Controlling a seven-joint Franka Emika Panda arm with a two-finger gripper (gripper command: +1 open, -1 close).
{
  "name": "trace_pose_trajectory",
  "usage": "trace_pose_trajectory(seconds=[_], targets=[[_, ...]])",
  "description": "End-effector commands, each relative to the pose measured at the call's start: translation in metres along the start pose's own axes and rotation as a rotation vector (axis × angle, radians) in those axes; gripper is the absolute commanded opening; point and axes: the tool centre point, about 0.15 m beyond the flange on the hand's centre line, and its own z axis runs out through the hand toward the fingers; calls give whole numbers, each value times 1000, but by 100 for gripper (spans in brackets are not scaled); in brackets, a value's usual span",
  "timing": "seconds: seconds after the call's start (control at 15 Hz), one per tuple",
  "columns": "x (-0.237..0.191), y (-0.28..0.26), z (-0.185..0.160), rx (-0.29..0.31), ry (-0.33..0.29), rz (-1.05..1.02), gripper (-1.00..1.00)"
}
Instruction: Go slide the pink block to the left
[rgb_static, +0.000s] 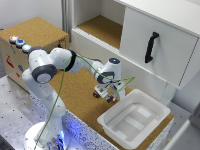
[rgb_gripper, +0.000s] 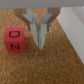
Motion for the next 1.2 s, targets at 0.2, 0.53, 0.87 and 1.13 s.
trace_pose_trajectory(seconds=[0.2,0.53,0.87,1.13], targets=[[25,-27,21,43,-27,-20,-100],[32,-40,22,19,-17,-47,-100],[36,-63,23,12,-16,-94,-100],[37,-94,22,22,-16,-141,-100]])
